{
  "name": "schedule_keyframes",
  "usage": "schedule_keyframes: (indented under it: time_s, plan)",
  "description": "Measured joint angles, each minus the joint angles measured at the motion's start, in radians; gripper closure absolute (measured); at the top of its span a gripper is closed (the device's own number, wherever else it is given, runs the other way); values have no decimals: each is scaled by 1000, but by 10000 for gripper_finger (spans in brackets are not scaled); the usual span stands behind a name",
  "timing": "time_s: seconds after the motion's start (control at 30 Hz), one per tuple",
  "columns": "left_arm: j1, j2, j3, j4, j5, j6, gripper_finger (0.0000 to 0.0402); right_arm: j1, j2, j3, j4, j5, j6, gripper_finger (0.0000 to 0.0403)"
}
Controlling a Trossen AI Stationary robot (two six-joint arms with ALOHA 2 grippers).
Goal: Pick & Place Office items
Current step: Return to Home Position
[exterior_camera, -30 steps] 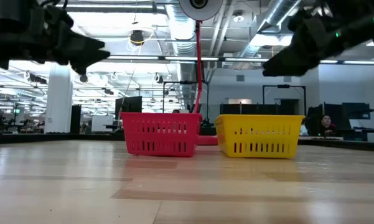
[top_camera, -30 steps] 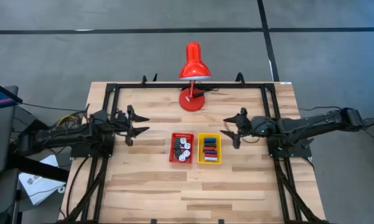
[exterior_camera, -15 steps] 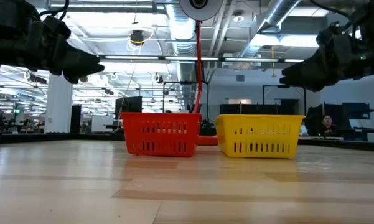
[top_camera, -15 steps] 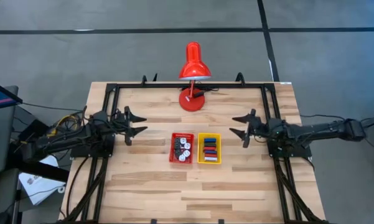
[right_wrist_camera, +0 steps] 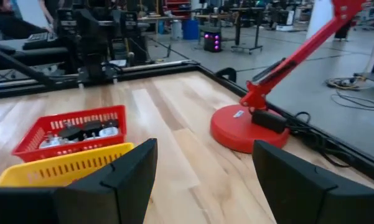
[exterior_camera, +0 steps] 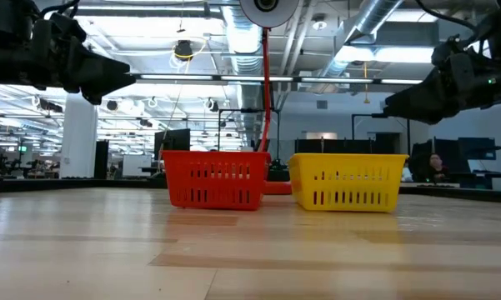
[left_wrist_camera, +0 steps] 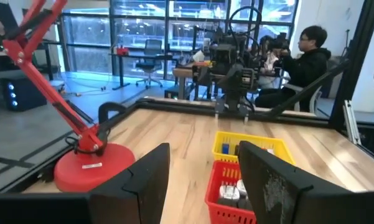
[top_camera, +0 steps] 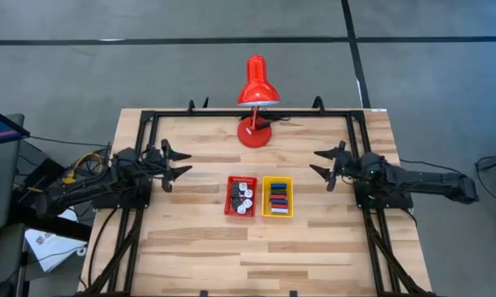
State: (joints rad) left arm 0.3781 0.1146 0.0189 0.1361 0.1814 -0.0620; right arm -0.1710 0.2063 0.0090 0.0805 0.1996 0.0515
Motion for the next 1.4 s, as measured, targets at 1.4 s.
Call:
schedule_keyframes:
  time_s: [1.4]
  plan:
    - [-3,54,0,-74,-155,-49,215,-224,-172,-1,-72,-200,62,147]
